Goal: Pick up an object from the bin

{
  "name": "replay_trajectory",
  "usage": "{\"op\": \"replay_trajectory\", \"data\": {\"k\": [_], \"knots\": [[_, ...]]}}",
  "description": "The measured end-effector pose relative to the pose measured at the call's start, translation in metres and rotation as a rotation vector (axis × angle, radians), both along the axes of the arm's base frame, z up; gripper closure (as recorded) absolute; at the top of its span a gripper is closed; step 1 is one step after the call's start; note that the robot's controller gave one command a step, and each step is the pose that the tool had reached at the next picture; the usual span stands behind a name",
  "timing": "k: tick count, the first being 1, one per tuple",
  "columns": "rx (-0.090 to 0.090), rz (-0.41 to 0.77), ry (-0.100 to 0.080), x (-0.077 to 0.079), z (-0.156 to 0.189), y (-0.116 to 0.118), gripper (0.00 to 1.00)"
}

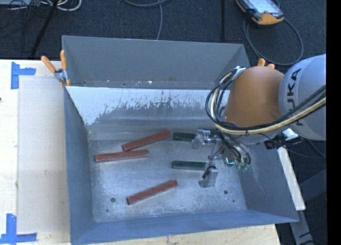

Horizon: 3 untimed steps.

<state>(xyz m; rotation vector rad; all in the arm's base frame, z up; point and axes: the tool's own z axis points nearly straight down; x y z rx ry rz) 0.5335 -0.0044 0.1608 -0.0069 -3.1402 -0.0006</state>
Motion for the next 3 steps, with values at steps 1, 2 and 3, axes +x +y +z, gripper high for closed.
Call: {"op": "replay_trajectory", "data": {"k": [1, 2, 3], "knots": [[0.001, -0.055, -0.002, 0.034, -0.091, -0.003, 1.0], [0.0, -0.055, -0.002, 0.034, -0.091, -0.003, 1.0], [0.0, -0.074, -0.002, 0.039, 0.04, 0.003, 1.0]]}}
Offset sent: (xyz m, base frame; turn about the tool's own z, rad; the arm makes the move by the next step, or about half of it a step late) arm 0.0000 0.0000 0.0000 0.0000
